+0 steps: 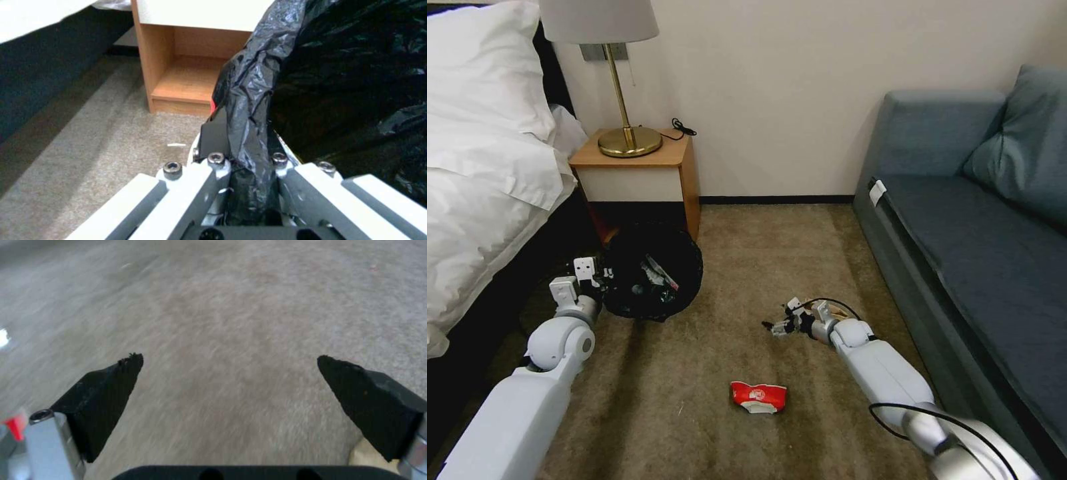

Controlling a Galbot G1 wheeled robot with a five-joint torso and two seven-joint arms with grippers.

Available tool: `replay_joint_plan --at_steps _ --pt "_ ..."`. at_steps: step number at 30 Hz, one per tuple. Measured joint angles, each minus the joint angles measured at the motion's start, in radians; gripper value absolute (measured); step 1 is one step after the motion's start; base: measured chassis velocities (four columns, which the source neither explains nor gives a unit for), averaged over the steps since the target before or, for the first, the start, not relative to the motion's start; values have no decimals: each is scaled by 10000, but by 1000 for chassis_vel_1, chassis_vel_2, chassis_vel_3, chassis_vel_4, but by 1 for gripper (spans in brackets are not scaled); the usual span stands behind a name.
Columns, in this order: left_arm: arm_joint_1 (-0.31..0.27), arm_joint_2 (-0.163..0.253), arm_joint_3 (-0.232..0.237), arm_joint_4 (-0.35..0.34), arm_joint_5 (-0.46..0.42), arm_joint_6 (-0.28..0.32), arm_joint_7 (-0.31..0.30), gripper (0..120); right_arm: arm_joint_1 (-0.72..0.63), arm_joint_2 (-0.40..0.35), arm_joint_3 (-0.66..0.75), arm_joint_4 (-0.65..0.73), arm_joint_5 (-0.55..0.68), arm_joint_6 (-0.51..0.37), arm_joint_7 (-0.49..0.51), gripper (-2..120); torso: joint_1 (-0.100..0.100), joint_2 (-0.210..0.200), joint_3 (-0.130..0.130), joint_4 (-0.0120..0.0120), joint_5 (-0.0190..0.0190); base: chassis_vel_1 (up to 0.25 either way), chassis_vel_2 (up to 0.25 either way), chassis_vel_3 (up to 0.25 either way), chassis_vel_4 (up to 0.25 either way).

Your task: Pick up the trash bin, then pick up the garbage on the floor and place it into the trash bin.

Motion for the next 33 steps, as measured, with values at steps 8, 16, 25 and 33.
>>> replay_joint_plan --at_steps 8,16,25,33 --pt "-169 5 85 90 -6 157 -27 2 -477 -2388 -1365 2467 1149 -576 -569 100 0 0 -1 -9 -2 0 0 0 0" --pt "-495 -322 456 241 123 377 -279 2 -1371 -3137 -1587 4138 1470 -828 -510 100 0 0 -1 -5 -2 0 0 0 0" --pt "-527 -493 644 287 273 434 -356 2 -2421 -3348 -1575 5016 1456 -978 -276 100 0 0 0 -5 -5 0 0 0 0" --pt "-277 -463 524 166 275 452 -358 2 -2904 -2958 -1763 4704 1032 -968 -180 100 0 0 0 -4 -6 0 0 0 0"
